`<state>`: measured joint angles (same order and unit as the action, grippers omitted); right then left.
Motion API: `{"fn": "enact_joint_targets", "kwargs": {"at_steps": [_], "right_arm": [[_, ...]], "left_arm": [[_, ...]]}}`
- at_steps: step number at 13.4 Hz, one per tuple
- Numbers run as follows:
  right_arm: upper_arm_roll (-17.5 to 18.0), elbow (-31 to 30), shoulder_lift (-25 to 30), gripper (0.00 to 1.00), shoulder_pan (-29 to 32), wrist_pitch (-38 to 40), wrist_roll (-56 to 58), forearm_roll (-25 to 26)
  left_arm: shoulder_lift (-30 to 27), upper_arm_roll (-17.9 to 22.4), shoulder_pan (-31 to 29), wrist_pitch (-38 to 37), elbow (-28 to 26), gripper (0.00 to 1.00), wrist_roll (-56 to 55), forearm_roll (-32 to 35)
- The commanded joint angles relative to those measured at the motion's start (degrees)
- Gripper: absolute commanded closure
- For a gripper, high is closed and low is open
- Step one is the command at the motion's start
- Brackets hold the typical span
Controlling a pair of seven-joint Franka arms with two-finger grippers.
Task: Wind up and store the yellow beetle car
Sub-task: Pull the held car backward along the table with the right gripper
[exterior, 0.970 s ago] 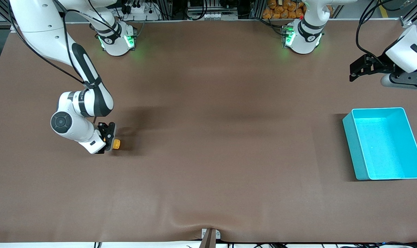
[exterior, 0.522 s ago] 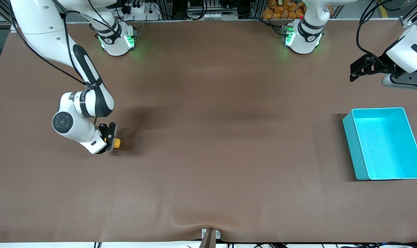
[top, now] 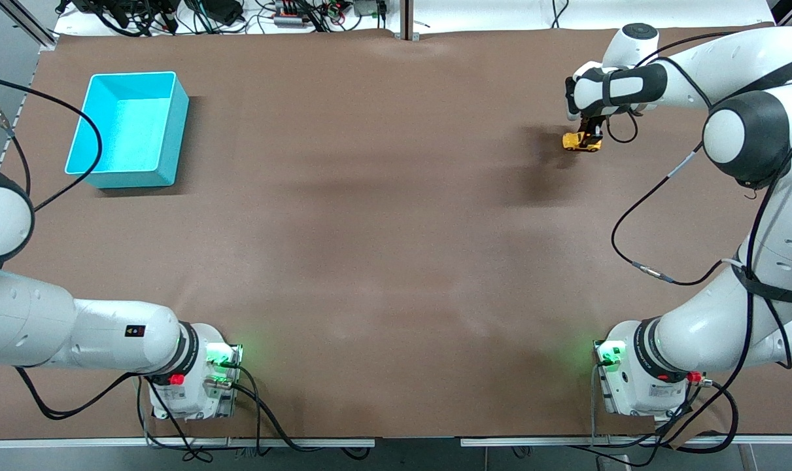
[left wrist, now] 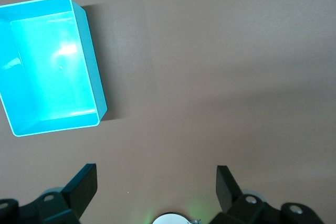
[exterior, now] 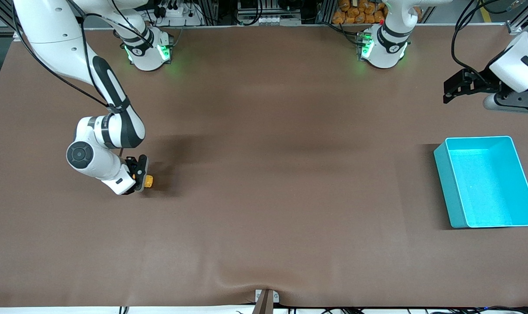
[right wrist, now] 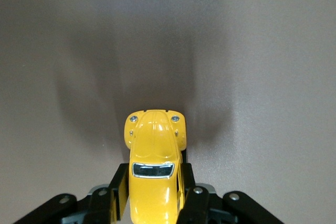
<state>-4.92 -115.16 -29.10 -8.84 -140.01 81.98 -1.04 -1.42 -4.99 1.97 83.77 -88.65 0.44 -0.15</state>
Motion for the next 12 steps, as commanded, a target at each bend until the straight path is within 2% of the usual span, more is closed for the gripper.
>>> {"fn": "enact_joint_targets", "kwargs": {"at_steps": [1, 12], "right_arm": [[0.1, -0.1, -1.3, 0.81, 0.8, -1.4, 2.5, -0.1], [0.1, -0.1, -4.2, 0.80, 5.8, -4.0, 8.3, 0.0]], "left_arm": [[-0.1, -0.3, -0.4, 0.3, 0.1, 0.00, 0.0, 1.0], [-0.1, -0.3, -0.6, 0.3, 0.0, 0.00, 0.0, 1.0]]}}
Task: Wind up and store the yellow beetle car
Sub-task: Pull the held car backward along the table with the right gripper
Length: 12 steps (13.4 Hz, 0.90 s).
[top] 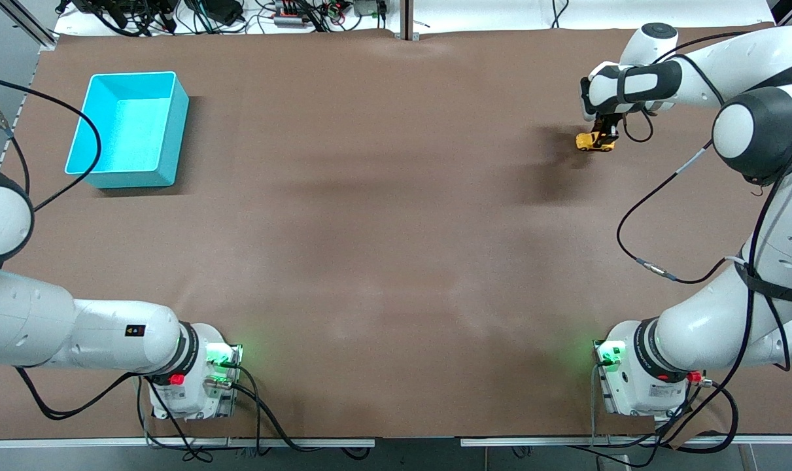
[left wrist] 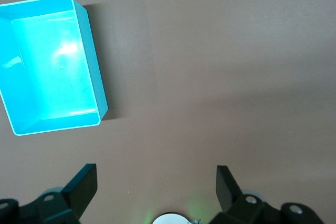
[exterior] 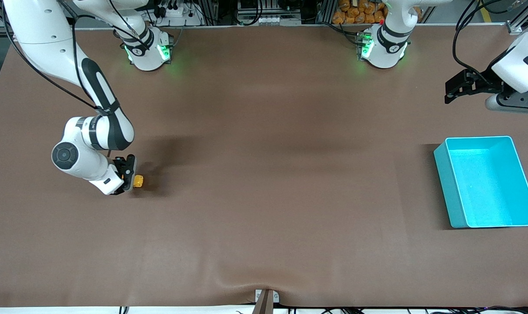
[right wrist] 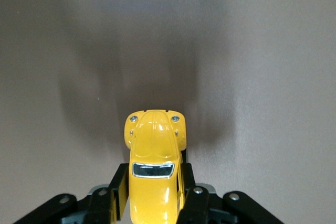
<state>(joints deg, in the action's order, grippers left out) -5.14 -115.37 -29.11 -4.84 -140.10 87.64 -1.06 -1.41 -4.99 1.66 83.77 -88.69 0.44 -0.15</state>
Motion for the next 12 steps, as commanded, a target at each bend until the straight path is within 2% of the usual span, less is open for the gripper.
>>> {"fn": "enact_joint_targets", "kwargs": {"at_steps": [1, 12], "right_arm": [[0.3, 0.1, -4.3, 0.79, 2.5, -4.0, 4.0, 0.1], [0.3, 0.3, -5.2, 0.79, 11.5, -4.0, 13.0, 0.0]], "left_arm": [[-0.1, -0.2, -0.3, 0.3, 0.0, 0.00, 0.0, 1.0], [-0.1, -0.2, -0.2, 0.3, 0.1, 0.00, 0.0, 1.0]]}}
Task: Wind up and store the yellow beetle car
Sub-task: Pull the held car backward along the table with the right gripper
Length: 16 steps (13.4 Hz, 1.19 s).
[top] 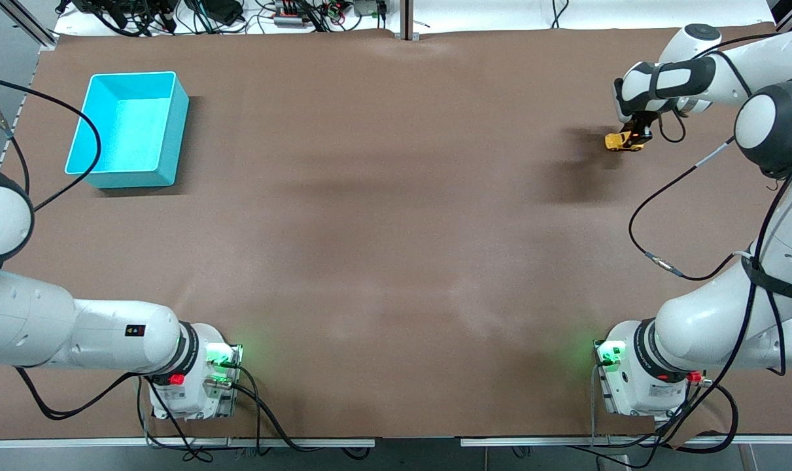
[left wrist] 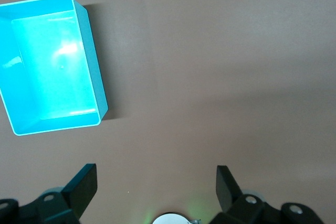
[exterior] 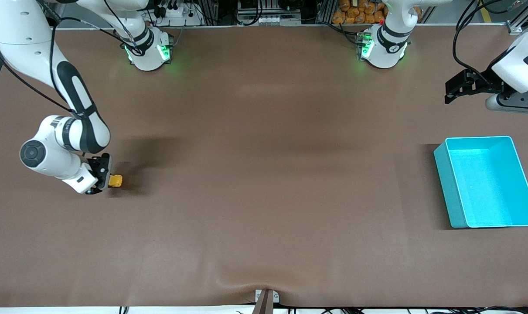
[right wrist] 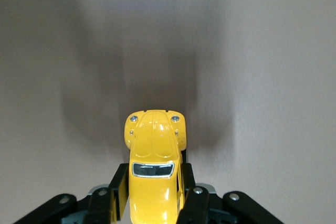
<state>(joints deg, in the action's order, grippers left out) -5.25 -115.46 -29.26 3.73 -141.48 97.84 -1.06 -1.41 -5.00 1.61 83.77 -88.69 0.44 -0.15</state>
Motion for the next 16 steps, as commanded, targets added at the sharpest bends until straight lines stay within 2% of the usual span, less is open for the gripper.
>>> {"fn": "enact_joint_targets", "kwargs": {"at_steps": [1, 6, 12, 13, 14, 15, 16], "right_arm": [[0.4, 0.5, -5.3, 0.79, 4.0, -2.7, 3.8, 0.0], [0.4, 1.9, -7.0, 0.78, 8.4, -3.7, 7.7, 0.0], [0.4, 3.3, -8.3, 0.70, 10.7, -3.6, 8.1, -0.3], [0.4, 3.5, -8.3, 0.58, 10.7, -3.5, 8.1, -0.3], [0.4, 4.7, -8.3, 0.32, 10.7, -2.8, 7.6, -0.4], [0.5, 5.8, -8.1, 0.00, 10.6, -1.4, 7.5, -0.6], [0.5, 8.3, -8.1, 0.00, 10.6, 2.8, 7.3, -1.3]], "left_arm": [[-0.1, -0.3, -0.1, 0.3, 0.0, 0.00, 0.0, 1.0], [-0.1, -0.3, -0.2, 0.3, 0.1, 0.00, 0.0, 1.0], [-0.1, -0.2, -0.2, 0.3, 0.1, 0.00, 0.0, 1.0], [-0.1, -0.2, -0.2, 0.3, 0.0, 0.00, 0.0, 1.0], [-0.1, -0.3, -0.2, 0.3, 0.0, 0.00, 0.0, 1.0], [-0.1, -0.3, -0.2, 0.3, 0.0, 0.00, 0.0, 1.0], [-0.1, -0.2, -0.2, 0.3, 0.0, 0.00, 0.0, 1.0]]}}
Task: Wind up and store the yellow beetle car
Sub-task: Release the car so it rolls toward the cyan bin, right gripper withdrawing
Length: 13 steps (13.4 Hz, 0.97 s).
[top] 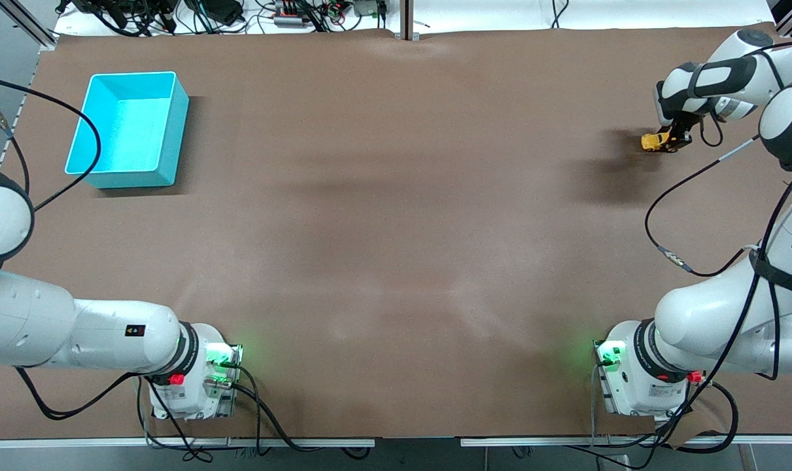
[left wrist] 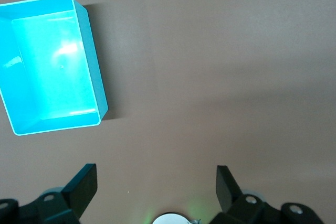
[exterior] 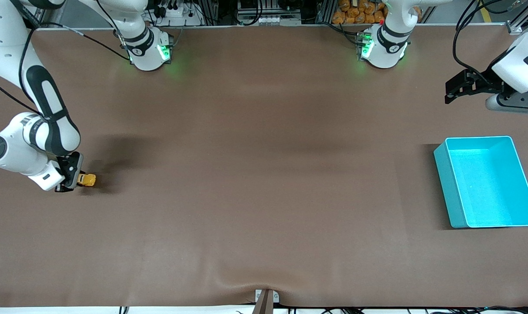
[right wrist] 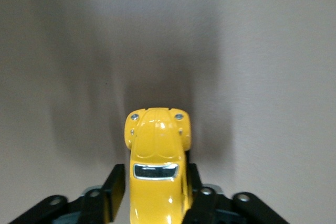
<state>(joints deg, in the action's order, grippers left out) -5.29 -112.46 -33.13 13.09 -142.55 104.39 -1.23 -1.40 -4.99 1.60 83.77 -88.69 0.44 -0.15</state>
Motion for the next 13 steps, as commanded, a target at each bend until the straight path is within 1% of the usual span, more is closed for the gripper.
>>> {"fn": "enact_joint_targets", "kwargs": {"at_steps": [1, 2, 3, 4, 7, 8, 9, 12, 13], "right_arm": [[0.5, 7.9, -4.2, 0.00, 1.2, 9.0, 0.1, -2.8], [0.5, 10.2, -4.1, 0.00, 1.2, 13.2, -0.2, -3.1], [0.4, 12.0, -4.1, 0.00, 1.3, 15.6, -0.2, -3.1], [0.3, 13.3, -4.0, 0.00, 1.4, 16.9, -0.1, -3.0], [0.2, 14.5, -3.7, 0.00, 2.2, 17.9, 0.3, -3.1], [0.2, 15.8, -3.5, 0.00, 2.4, 19.7, 0.1, -3.1], [0.3, 18.0, -3.4, 0.00, 2.5, 22.6, 0.0, -3.2], [0.3, 28.0, -3.3, 0.00, 2.4, 36.0, -2.9, -3.2], [0.3, 30.7, -3.1, 0.00, 2.3, 39.2, -3.1, -3.2]], "left_arm": [[-0.1, -0.2, -0.2, 0.3, 0.0, 0.00, 0.0, 1.0], [-0.1, -0.3, -0.2, 0.3, 0.0, 0.00, 0.0, 1.0], [-0.1, -0.3, -0.2, 0.3, 0.0, 0.00, 0.0, 1.0], [-0.1, -0.2, -0.2, 0.3, 0.0, 0.00, 0.0, 1.0], [-0.1, -0.3, -0.2, 0.3, 0.0, 0.00, 0.0, 1.0], [-0.1, -0.2, -0.2, 0.3, 0.0, 0.00, 0.0, 1.0], [-0.1, -0.2, -0.2, 0.3, 0.0, 0.00, 0.0, 1.0], [-0.1, -0.2, -0.2, 0.3, 0.0, 0.00, 0.0, 1.0], [0.0, -0.2, -0.2, 0.3, 0.0, 0.00, 0.0, 1.0]]}}
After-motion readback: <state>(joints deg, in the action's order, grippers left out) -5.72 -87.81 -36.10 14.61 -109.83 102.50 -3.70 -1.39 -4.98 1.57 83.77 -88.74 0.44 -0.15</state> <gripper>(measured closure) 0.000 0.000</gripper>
